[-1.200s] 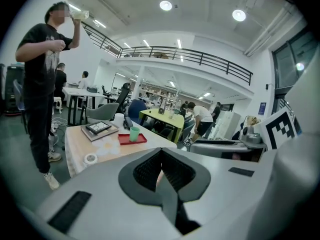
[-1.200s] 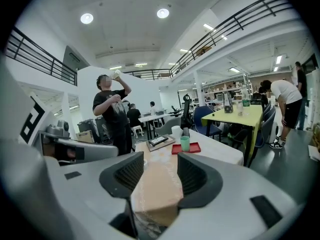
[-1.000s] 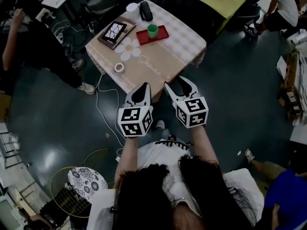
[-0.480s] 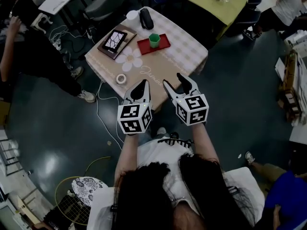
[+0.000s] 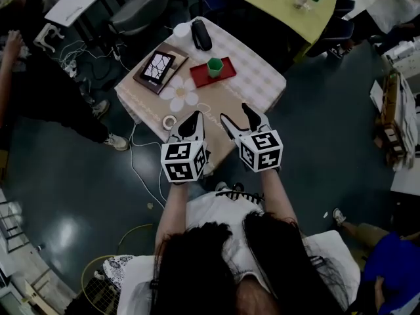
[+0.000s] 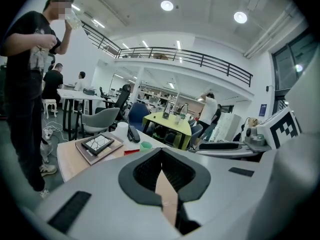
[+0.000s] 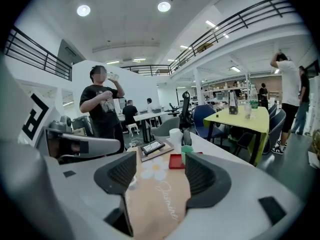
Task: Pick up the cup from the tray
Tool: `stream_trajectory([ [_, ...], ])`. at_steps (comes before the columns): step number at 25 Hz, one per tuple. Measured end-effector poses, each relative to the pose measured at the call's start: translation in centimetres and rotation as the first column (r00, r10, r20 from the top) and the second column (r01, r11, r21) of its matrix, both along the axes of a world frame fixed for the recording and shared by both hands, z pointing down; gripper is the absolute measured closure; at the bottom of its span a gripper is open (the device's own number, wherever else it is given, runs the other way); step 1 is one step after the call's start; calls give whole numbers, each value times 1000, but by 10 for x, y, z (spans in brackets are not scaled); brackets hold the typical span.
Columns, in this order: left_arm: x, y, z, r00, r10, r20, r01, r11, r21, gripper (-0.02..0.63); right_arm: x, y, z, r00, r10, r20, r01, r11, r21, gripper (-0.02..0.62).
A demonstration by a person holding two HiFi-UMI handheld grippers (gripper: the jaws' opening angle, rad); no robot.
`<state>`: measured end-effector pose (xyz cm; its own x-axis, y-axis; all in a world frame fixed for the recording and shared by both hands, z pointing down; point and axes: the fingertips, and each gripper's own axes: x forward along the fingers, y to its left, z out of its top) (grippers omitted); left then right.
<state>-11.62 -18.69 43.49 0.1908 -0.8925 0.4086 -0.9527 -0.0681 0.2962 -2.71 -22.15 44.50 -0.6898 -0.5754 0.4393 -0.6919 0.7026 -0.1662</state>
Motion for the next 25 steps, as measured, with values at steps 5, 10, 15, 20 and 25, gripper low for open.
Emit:
stream_trajectory([
  [5, -19, -15, -2, 1000, 21, -7, -21, 1000, 2, 601, -18, -15, 0, 1000, 17, -19, -17, 1000, 6, 290],
  [10, -35, -30, 1, 998, 55, 3, -55, 998, -4, 601, -37, -30, 0, 999, 38, -29, -37, 999, 15, 267],
  [15, -46, -44, 4, 995, 99, -2, -99, 995, -4, 601, -51, -44, 3, 997, 69, -47, -68, 998, 18, 259],
  [20, -56, -54, 6, 992, 128, -16, -128, 992, -10, 601, -60, -57, 8, 992, 100, -71, -99, 995, 19, 253],
  [25, -67, -63, 10, 992, 121, -23, -122, 992, -26, 601, -66, -73, 11, 990, 107, -91, -106, 994, 24, 250],
])
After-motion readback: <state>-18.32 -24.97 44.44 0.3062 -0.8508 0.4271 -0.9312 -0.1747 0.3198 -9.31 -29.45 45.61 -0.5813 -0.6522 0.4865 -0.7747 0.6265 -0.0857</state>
